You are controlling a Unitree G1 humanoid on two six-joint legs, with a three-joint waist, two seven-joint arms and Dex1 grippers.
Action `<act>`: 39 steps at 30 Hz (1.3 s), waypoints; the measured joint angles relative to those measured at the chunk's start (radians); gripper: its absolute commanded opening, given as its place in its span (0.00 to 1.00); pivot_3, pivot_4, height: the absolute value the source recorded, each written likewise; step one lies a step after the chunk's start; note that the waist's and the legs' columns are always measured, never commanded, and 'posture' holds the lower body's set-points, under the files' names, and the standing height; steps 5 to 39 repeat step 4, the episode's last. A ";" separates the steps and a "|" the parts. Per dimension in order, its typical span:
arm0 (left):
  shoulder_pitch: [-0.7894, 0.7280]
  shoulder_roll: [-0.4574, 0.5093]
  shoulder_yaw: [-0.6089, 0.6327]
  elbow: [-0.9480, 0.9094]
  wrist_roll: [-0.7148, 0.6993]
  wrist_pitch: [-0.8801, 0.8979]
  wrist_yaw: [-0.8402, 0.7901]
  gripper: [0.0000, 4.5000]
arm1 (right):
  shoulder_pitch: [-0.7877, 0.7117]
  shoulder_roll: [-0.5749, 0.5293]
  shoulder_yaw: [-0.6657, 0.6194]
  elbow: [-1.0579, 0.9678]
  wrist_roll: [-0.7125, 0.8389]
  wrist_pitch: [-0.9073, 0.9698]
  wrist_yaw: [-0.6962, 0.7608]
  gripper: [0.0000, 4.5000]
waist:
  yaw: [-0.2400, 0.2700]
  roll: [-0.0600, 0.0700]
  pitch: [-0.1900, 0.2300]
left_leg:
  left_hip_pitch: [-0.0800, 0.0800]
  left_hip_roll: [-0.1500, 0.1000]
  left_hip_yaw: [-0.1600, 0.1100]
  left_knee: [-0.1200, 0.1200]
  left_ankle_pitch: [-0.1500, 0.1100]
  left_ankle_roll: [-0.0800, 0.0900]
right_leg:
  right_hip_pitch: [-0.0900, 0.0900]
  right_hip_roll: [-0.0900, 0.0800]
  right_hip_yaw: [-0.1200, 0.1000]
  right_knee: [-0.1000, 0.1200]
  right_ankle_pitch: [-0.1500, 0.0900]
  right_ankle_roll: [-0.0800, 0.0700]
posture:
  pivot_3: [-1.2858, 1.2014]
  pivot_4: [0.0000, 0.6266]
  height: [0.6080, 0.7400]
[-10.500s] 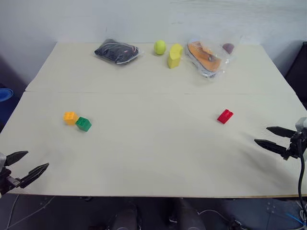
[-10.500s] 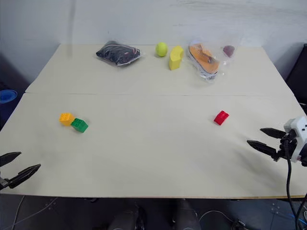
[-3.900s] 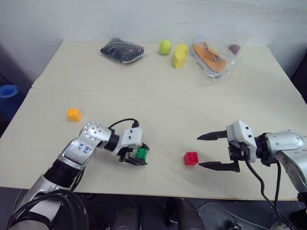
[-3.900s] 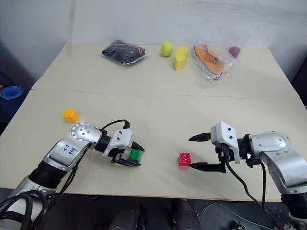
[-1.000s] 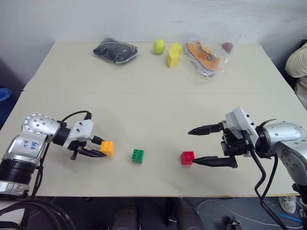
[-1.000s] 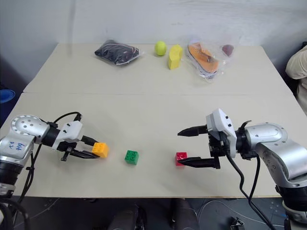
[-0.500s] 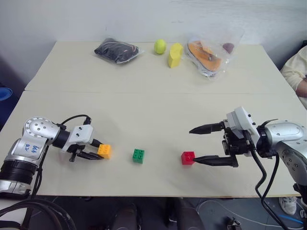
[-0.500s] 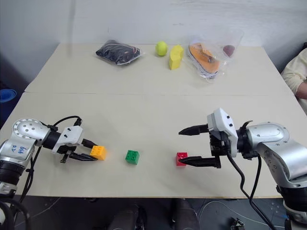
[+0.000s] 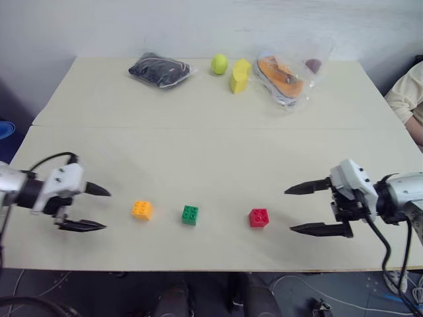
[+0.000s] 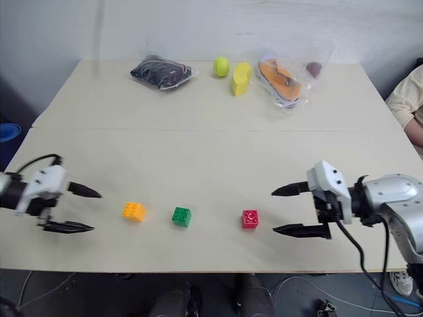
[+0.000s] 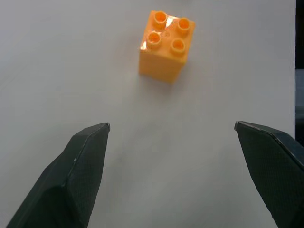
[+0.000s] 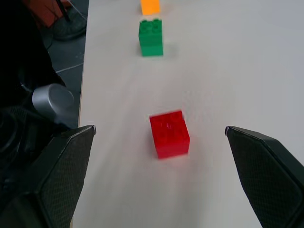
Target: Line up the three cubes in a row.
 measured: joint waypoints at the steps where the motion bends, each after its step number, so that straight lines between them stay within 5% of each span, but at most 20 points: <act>1: 0.028 0.015 0.038 -0.024 -0.023 0.027 0.000 0.98 | 0.003 -0.006 -0.009 0.024 -0.006 -0.019 0.018 1.00 | 0.002 0.000 0.000 | 0.000 0.000 0.000 0.000 0.000 0.000 | 0.000 0.000 0.000 0.000 0.000 0.000 | 0.52 0.24 1.00; 4: 0.132 0.039 0.147 -0.094 -0.092 0.130 0.000 0.98 | 0.013 -0.034 -0.018 0.116 -0.021 -0.070 0.070 1.00 | 0.001 0.000 0.000 | 0.000 0.000 0.000 0.000 0.000 0.000 | 0.000 0.000 0.000 0.000 0.000 0.000 | 0.52 0.24 1.00; 39: 0.132 0.039 0.147 -0.094 -0.092 0.130 0.000 0.98 | 0.013 -0.034 -0.018 0.116 -0.021 -0.070 0.070 1.00 | 0.001 0.000 0.000 | 0.000 0.000 0.000 0.000 0.000 0.000 | 0.000 0.000 0.000 0.000 0.000 0.000 | 0.52 0.24 1.00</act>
